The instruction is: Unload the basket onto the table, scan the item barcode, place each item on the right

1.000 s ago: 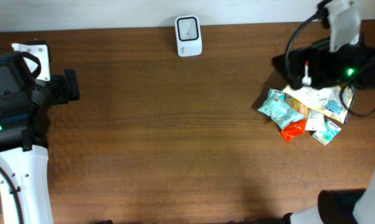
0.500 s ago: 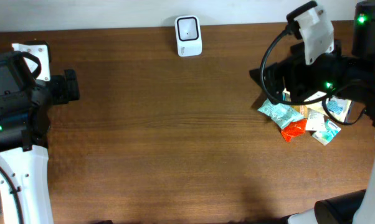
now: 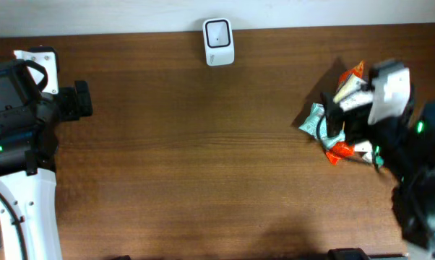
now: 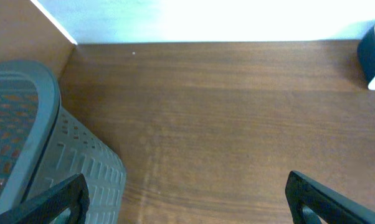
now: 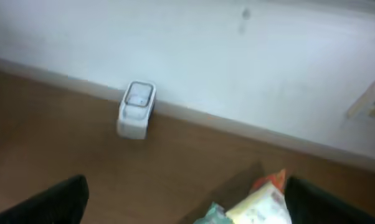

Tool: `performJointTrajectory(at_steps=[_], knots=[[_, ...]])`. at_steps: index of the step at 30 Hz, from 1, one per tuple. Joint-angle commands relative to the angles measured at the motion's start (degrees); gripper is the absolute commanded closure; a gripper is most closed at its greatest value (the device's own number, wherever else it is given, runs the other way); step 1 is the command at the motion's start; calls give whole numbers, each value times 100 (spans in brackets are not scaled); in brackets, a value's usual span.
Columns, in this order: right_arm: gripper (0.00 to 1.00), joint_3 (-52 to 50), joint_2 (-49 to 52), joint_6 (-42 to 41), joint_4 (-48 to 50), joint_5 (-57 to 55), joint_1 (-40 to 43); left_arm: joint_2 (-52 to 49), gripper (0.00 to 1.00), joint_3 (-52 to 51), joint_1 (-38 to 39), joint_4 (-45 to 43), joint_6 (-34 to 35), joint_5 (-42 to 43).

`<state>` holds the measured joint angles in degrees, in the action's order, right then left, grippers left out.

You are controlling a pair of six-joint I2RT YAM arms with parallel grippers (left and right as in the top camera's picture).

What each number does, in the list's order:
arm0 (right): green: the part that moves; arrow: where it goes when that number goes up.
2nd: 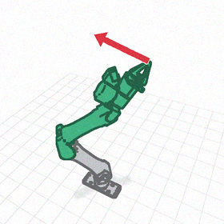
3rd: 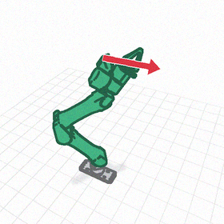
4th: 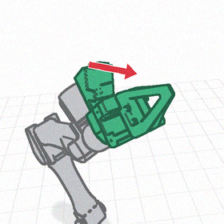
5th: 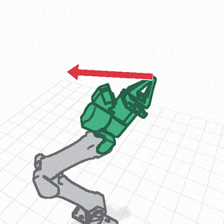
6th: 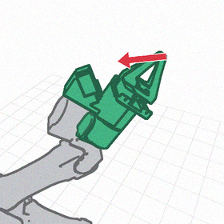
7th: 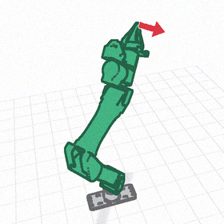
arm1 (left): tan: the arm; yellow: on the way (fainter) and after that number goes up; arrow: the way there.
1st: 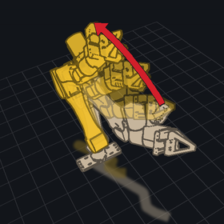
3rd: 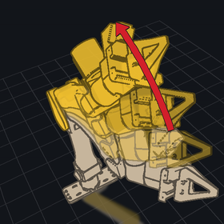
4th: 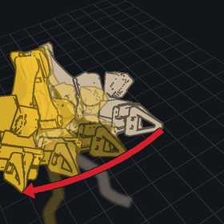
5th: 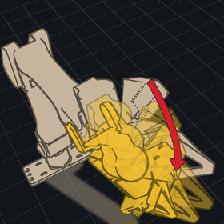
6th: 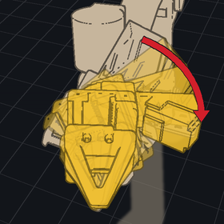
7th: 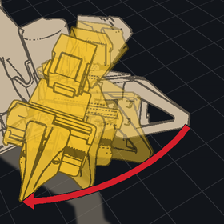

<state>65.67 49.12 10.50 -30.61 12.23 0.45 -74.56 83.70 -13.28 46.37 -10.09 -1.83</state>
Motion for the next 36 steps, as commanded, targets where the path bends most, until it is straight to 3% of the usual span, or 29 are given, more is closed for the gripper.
performJointTrajectory(at_steps=[1,7,11,17,36], knots=[[1,-1860,-1182,-31,1113,85,221,2,1,52,-28,-26,-74,59],[1,-5335,-3206,-48,4070,173,258,2,1,52,-28,-26,-74,59],[1,-6251,-4172,-48,4286,251,258,2,1,52,-28,-26,-74,59],[1,-6535,-4894,-48,2758,247,258,2,1,52,-28,-26,-74,61],[1,-6535,-4894,-48,2736,251,258,2,1,52,-28,-26,-74,61]])
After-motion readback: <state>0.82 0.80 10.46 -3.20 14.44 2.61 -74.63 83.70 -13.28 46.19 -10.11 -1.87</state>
